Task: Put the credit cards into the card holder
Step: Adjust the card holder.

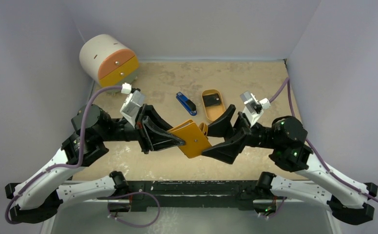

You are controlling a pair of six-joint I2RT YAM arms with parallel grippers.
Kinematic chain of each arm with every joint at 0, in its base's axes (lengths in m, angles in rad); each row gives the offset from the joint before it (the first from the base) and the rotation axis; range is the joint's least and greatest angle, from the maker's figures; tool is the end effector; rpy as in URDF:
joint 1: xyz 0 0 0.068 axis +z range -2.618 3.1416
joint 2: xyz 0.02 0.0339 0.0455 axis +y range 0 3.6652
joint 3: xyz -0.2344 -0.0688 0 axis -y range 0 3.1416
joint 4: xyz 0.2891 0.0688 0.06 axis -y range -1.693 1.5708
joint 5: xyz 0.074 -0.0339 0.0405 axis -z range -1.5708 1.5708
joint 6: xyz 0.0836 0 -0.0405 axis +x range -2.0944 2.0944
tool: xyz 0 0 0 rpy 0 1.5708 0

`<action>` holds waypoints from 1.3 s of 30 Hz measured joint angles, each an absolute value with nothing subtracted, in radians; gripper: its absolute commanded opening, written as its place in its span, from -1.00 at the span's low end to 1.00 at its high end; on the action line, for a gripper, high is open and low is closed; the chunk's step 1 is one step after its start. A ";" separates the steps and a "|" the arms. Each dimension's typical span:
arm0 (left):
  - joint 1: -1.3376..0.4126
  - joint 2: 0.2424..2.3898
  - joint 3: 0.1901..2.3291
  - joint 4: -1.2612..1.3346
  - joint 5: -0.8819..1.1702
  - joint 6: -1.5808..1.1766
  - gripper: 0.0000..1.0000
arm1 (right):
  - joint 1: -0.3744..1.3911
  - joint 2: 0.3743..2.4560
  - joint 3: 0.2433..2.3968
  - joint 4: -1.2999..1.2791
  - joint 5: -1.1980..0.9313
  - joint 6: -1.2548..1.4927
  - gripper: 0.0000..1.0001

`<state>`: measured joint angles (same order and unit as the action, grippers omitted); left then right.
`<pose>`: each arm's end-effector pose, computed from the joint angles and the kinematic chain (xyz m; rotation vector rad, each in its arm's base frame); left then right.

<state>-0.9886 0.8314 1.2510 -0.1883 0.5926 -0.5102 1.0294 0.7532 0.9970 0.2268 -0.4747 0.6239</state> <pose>0.0936 -0.2271 0.4921 0.9077 1.3066 -1.6088 0.0947 0.2316 0.4691 -0.7316 1.1203 1.6972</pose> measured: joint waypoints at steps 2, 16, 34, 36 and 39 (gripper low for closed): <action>-0.989 0.831 1.259 -0.201 0.590 -0.503 -1.00 | 1.029 0.756 0.997 0.225 -0.501 0.631 0.29; -0.989 0.832 1.262 -0.222 0.582 -0.485 -1.00 | 1.029 0.784 0.997 0.262 -0.542 0.674 -0.22; -0.987 0.743 1.090 -0.054 0.422 -0.597 0.44 | 1.029 0.735 0.903 0.373 -0.404 0.692 -1.00; -0.987 0.697 1.000 0.038 0.364 -0.658 0.47 | 1.029 0.727 0.891 0.395 -0.371 0.688 -1.00; -0.987 0.647 0.893 0.139 0.273 -0.743 0.43 | 1.029 0.727 0.883 0.417 -0.323 0.677 -1.00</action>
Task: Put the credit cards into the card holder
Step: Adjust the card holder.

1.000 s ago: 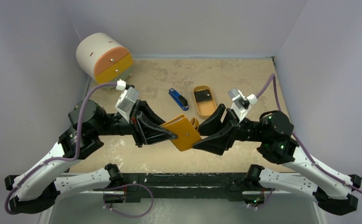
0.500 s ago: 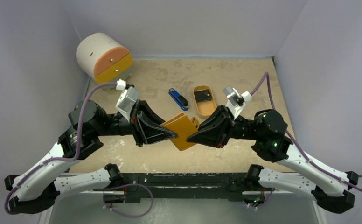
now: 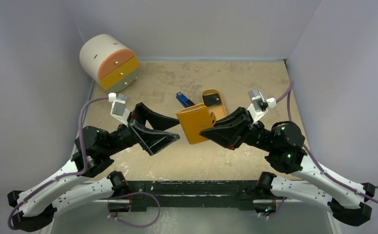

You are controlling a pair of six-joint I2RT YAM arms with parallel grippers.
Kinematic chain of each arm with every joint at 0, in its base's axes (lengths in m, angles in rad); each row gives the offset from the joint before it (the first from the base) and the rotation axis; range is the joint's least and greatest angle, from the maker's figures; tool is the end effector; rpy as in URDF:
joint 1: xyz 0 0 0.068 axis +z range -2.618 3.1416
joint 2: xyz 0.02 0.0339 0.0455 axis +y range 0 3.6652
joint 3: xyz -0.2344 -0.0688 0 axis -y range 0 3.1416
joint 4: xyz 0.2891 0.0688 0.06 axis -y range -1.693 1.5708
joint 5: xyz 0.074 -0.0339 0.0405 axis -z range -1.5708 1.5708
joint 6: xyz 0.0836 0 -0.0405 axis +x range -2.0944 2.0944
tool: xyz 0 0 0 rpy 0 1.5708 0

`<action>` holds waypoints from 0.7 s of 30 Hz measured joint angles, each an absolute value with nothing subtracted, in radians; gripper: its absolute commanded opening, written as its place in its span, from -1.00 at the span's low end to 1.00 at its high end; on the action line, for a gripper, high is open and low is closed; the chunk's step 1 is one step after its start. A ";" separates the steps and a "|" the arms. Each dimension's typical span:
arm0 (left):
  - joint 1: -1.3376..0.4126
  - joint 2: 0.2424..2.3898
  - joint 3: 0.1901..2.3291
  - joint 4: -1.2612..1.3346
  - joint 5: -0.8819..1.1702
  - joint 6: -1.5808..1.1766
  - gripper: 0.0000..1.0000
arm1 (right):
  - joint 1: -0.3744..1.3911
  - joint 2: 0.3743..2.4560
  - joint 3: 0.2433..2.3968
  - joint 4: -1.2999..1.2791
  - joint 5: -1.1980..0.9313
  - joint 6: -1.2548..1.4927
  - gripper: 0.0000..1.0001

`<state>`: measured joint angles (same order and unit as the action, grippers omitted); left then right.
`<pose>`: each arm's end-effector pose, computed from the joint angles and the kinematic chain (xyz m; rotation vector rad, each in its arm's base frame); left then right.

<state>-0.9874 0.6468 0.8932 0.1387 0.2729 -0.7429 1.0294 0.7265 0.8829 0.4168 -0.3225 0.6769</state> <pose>0.1144 -0.2143 0.4415 0.4388 1.3097 -1.6498 0.1060 0.2277 0.4566 -0.5331 1.0588 1.6924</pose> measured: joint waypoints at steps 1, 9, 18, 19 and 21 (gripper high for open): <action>-0.987 0.639 0.876 0.161 0.249 -0.762 0.42 | 1.029 0.727 0.882 0.420 -0.304 0.673 -1.00; -0.987 0.702 0.855 0.339 0.117 -0.899 0.34 | 1.029 0.734 0.861 0.418 -0.182 0.653 -1.00; -0.987 0.820 0.855 0.405 0.101 -0.950 -0.29 | 1.029 0.746 0.847 0.417 -0.134 0.654 -1.00; -0.987 0.827 0.855 0.408 0.102 -0.953 -0.34 | 1.029 0.745 0.846 0.417 -0.128 0.654 -1.00; -0.987 0.841 0.855 0.425 0.109 -0.963 -0.36 | 1.029 0.743 0.841 0.417 -0.118 0.654 -1.00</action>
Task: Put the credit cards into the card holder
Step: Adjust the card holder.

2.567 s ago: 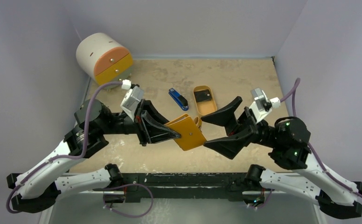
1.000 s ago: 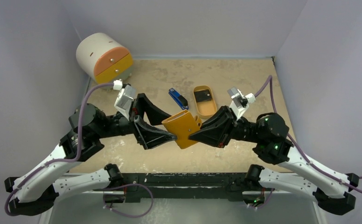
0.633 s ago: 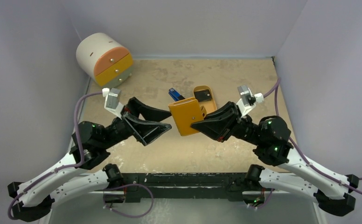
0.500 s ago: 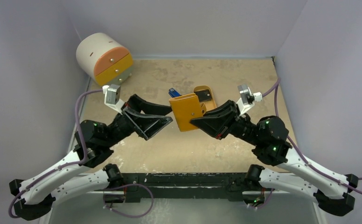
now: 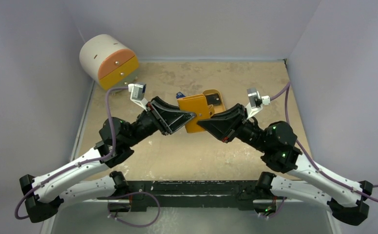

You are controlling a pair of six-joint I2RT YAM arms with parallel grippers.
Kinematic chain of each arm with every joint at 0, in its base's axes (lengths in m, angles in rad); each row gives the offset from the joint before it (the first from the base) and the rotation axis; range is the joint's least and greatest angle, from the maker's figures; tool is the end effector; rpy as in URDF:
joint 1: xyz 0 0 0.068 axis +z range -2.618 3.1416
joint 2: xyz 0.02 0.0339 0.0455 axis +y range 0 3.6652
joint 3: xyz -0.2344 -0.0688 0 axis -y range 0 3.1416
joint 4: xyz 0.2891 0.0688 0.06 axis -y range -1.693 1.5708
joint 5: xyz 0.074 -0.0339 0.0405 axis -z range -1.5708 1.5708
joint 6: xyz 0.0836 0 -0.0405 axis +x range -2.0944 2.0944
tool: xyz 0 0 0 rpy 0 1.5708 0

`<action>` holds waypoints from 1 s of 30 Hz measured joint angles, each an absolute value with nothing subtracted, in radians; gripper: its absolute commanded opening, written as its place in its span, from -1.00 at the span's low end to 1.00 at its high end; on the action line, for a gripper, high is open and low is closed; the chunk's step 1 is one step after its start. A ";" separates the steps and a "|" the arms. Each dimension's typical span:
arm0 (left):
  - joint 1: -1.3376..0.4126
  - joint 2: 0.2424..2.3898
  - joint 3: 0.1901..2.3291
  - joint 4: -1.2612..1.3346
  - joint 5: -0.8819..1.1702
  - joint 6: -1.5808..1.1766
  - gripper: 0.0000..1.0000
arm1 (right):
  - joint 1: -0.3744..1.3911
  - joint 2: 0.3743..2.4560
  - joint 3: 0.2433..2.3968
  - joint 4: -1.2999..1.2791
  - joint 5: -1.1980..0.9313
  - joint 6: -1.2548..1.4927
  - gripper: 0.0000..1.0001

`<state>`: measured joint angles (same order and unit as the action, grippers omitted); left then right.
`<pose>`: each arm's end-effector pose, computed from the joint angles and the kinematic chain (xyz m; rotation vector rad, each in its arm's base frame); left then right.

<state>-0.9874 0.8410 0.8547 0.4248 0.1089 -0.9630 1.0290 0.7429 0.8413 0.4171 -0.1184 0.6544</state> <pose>0.1545 -0.2506 0.4189 0.1298 1.3236 -1.7665 0.1286 0.2328 0.4376 -0.3401 1.1452 1.5679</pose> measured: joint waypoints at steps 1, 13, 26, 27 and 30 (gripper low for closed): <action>-0.987 0.845 0.855 0.433 0.112 -0.967 -0.36 | 1.029 0.741 0.839 0.418 -0.115 0.655 -1.00; -0.987 0.853 0.813 0.509 0.143 -1.013 -0.46 | 1.029 0.704 0.804 0.433 -0.081 0.657 -1.00; -0.987 0.831 0.788 0.544 0.182 -1.000 -1.00 | 1.035 0.657 0.802 0.381 -0.090 0.659 0.16; -0.987 0.817 0.783 0.537 0.189 -0.996 -1.00 | 1.035 0.640 0.804 0.360 -0.094 0.652 0.16; -0.987 0.762 0.778 0.533 0.238 -0.973 -1.00 | 1.034 0.581 0.838 0.276 -0.113 0.623 0.14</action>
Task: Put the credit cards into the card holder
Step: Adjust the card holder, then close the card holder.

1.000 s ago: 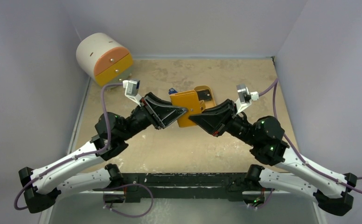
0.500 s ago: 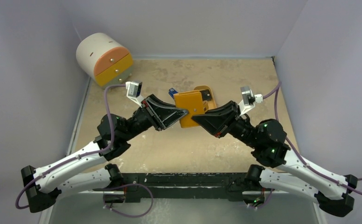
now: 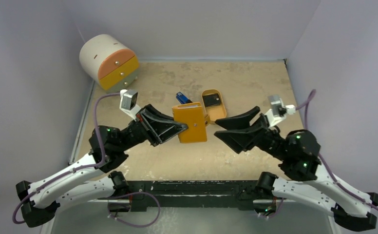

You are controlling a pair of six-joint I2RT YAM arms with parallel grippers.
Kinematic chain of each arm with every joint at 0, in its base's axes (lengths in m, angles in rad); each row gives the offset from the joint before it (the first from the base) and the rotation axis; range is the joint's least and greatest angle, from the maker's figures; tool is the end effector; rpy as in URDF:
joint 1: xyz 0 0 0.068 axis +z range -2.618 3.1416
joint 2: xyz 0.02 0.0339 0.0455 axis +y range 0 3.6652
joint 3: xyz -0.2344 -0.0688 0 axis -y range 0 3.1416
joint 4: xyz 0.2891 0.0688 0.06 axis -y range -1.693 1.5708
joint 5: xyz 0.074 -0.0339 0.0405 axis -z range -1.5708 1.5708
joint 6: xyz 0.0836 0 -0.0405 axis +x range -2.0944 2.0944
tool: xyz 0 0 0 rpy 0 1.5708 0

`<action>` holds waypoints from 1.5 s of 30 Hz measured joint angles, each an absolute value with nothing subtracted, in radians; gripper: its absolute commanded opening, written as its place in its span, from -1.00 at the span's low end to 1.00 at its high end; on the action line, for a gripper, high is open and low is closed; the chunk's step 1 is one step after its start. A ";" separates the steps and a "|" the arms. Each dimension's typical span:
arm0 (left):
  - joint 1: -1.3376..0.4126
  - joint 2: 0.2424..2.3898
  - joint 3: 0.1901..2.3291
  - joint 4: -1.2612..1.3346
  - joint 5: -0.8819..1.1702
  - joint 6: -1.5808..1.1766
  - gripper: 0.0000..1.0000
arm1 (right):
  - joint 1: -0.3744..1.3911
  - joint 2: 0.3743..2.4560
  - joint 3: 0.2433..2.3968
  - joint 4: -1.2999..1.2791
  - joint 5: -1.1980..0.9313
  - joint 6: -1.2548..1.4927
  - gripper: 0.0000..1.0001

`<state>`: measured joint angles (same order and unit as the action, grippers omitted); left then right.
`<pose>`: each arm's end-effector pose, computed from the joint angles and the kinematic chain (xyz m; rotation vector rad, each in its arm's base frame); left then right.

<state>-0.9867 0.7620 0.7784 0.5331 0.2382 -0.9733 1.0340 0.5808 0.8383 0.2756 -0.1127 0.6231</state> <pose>0.1329 -0.2369 0.4211 0.2662 1.2067 -1.8720 0.1063 0.1970 0.4536 -0.3501 1.1163 1.5470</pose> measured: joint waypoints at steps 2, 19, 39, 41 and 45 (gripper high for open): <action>-0.987 0.738 0.778 0.533 0.280 -0.958 -1.00 | 1.034 0.555 0.873 0.244 -0.129 0.609 0.13; -0.987 0.762 0.801 0.518 0.461 -0.943 -1.00 | 1.034 0.676 0.933 0.284 -0.197 0.610 -0.37; -0.987 0.762 0.850 0.529 0.472 -0.949 -1.00 | 1.034 0.695 0.941 0.052 -0.150 0.583 -0.20; -0.987 0.762 0.861 0.524 0.472 -0.943 -1.00 | 1.034 0.682 0.942 -0.005 -0.110 0.582 -0.12; -0.987 0.754 0.881 0.481 0.466 -0.916 -1.00 | 1.034 0.602 0.924 -0.056 -0.049 0.596 -0.05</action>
